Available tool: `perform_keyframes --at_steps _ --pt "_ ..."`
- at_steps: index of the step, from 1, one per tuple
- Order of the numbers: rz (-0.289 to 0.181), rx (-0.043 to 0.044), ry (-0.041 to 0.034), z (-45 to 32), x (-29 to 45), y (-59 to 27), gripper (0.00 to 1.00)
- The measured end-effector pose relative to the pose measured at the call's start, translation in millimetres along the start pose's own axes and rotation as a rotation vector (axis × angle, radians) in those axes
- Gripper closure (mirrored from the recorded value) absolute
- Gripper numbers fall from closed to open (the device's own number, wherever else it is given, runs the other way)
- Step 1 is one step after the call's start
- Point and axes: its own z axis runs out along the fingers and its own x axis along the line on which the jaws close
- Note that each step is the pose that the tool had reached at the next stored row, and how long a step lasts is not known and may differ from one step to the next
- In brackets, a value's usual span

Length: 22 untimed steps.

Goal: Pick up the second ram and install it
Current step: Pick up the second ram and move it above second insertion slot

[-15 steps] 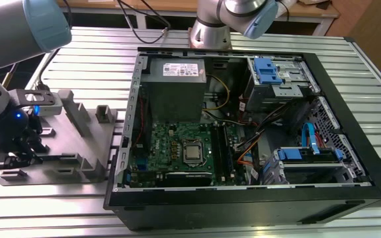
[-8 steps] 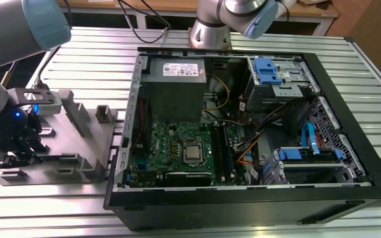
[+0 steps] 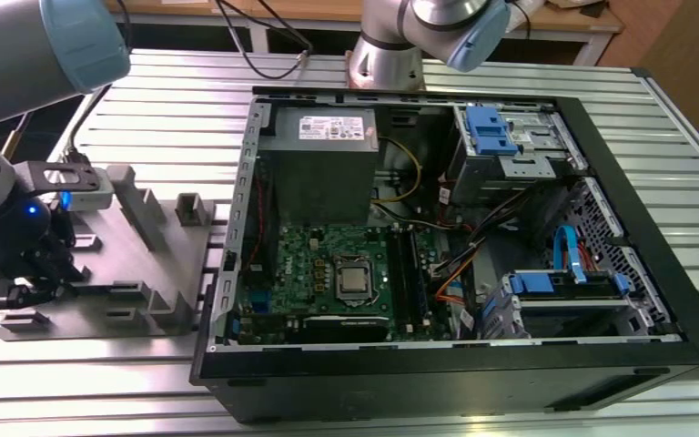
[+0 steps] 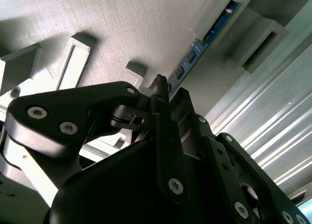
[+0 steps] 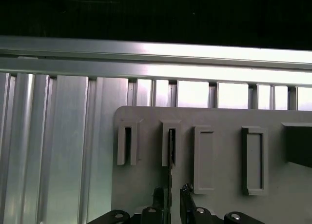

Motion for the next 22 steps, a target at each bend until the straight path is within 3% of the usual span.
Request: perform_keyframes --at_steps 1,22 --pt "0.0 0.0 0.0 -0.1 0.0 0.0 0.76" --pt "0.0 -0.0002 -0.0001 -1.3 0.1 -4.1 0.76"
